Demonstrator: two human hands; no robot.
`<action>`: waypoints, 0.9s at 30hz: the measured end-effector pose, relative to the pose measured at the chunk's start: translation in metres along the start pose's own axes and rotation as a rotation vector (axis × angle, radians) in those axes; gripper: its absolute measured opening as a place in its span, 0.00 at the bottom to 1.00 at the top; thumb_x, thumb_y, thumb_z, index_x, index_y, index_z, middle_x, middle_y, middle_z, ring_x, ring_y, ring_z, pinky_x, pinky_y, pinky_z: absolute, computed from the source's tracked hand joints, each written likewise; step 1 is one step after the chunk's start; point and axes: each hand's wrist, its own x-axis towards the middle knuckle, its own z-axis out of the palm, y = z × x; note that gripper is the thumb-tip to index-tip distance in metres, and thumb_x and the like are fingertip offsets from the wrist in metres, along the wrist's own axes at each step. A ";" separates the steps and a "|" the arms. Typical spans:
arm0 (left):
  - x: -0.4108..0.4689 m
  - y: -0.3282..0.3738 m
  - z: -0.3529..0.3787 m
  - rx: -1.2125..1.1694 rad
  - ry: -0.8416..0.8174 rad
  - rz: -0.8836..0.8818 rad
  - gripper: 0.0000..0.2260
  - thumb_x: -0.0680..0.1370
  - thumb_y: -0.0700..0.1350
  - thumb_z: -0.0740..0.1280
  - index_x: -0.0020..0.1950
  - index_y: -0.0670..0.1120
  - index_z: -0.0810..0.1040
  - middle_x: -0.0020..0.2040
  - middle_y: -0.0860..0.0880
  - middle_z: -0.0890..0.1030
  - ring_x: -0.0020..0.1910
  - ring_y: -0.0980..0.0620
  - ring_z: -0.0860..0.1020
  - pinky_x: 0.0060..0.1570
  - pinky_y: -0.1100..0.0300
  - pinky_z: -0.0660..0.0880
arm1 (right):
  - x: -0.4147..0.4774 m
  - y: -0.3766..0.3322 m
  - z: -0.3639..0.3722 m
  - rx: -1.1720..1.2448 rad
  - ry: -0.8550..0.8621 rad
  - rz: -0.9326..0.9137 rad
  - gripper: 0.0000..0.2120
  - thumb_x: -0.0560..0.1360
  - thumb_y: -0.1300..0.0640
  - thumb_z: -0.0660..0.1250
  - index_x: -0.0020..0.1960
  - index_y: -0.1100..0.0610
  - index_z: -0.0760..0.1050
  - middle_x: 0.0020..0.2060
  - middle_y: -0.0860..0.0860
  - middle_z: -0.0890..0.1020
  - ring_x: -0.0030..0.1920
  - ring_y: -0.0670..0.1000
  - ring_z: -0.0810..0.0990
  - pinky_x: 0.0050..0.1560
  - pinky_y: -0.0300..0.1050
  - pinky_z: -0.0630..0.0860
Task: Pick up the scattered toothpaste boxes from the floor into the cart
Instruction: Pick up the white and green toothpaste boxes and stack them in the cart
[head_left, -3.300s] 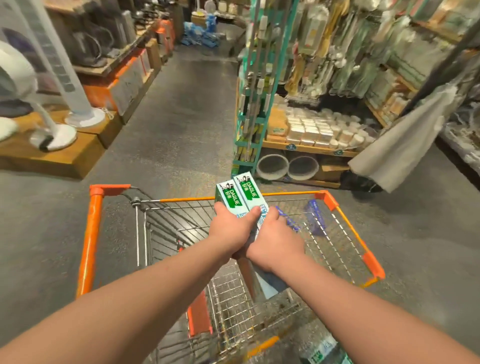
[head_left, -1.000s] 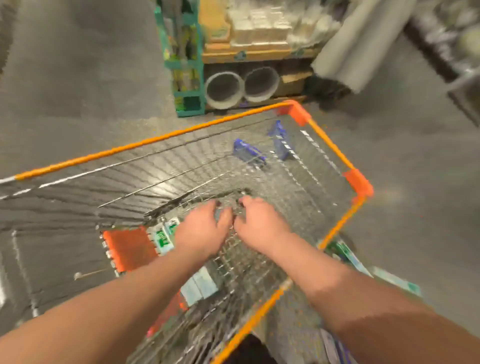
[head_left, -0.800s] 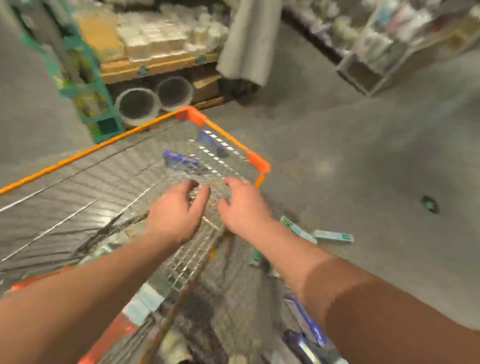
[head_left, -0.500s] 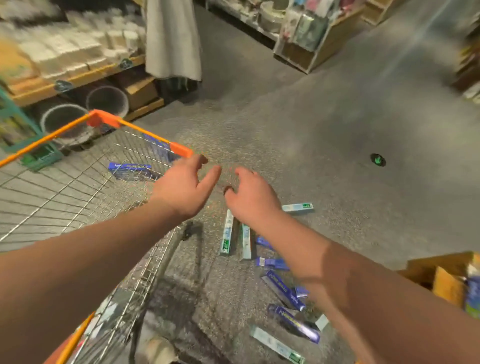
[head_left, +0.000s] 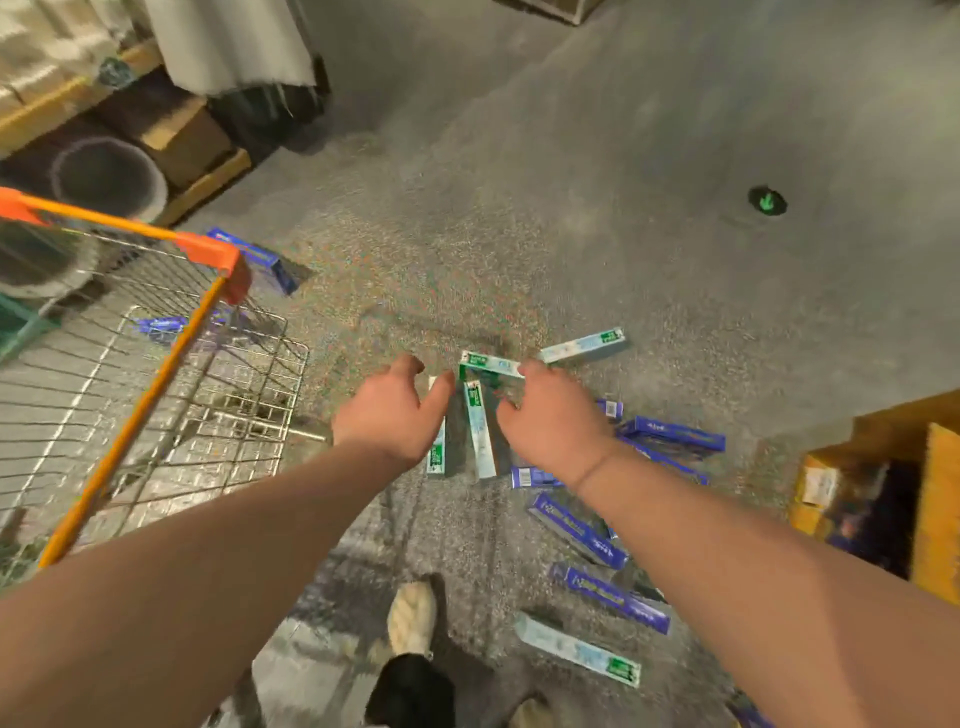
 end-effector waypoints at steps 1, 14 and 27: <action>0.013 -0.005 0.014 0.013 -0.017 -0.003 0.28 0.80 0.67 0.55 0.70 0.49 0.73 0.59 0.41 0.83 0.57 0.38 0.81 0.56 0.44 0.78 | 0.012 0.008 0.011 -0.001 -0.014 0.011 0.20 0.79 0.49 0.64 0.66 0.59 0.72 0.56 0.60 0.80 0.56 0.62 0.80 0.51 0.51 0.76; 0.149 -0.096 0.220 0.147 -0.135 0.008 0.27 0.80 0.64 0.58 0.71 0.47 0.70 0.54 0.46 0.81 0.47 0.46 0.80 0.46 0.51 0.80 | 0.177 0.089 0.208 0.026 -0.038 0.041 0.20 0.80 0.49 0.64 0.68 0.59 0.72 0.52 0.56 0.80 0.48 0.57 0.77 0.45 0.44 0.71; 0.292 -0.195 0.432 0.031 -0.103 -0.212 0.31 0.78 0.60 0.69 0.75 0.46 0.64 0.59 0.47 0.76 0.48 0.49 0.78 0.41 0.53 0.78 | 0.335 0.181 0.433 0.064 -0.018 0.134 0.30 0.75 0.44 0.71 0.67 0.62 0.68 0.62 0.60 0.77 0.60 0.61 0.79 0.56 0.48 0.76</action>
